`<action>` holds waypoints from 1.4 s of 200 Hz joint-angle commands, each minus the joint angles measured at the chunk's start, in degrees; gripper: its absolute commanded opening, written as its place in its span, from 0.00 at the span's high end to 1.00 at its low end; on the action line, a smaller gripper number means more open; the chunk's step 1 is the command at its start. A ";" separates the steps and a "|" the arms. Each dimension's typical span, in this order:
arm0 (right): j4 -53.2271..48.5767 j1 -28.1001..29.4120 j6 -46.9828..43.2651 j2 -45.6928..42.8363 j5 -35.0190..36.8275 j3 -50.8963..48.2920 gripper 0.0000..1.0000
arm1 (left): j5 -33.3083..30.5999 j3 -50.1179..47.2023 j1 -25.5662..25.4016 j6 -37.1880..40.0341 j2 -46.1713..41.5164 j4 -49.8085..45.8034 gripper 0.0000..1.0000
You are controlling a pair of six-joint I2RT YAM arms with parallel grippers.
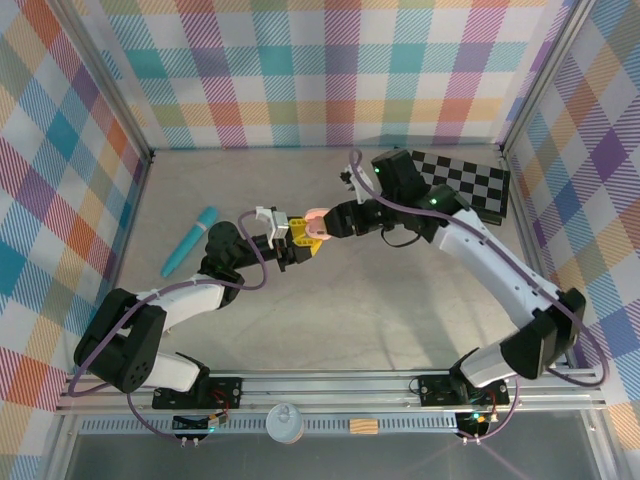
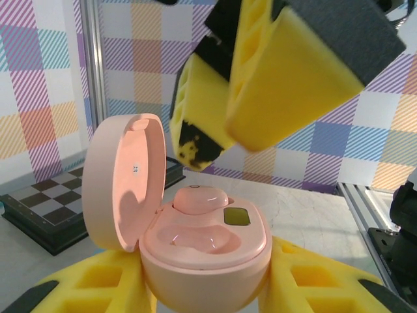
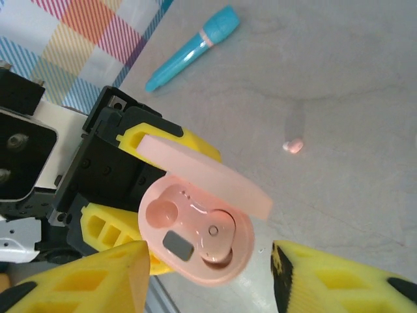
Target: Insert the wireless bluetooth earbuds into the charging case
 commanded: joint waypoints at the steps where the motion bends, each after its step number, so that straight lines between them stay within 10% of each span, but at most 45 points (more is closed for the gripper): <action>1: 5.82 -0.25 0.50 -5.84 3.78 -4.24 0.46 | 0.88 1.48 0.78 0.71 -1.74 3.87 0.63; 58: 18.86 -9.02 14.04 -12.02 3.51 -17.49 0.46 | 1.49 0.36 4.50 0.49 -6.22 2.12 0.63; 113: 27.60 -11.64 23.53 0.91 -5.48 -20.94 0.47 | 1.57 -0.72 4.73 -0.95 -10.72 1.32 0.63; 280: 36.97 2.85 34.42 35.88 -4.30 -5.61 0.55 | 3.10 1.30 4.73 -2.64 -12.17 -0.63 0.64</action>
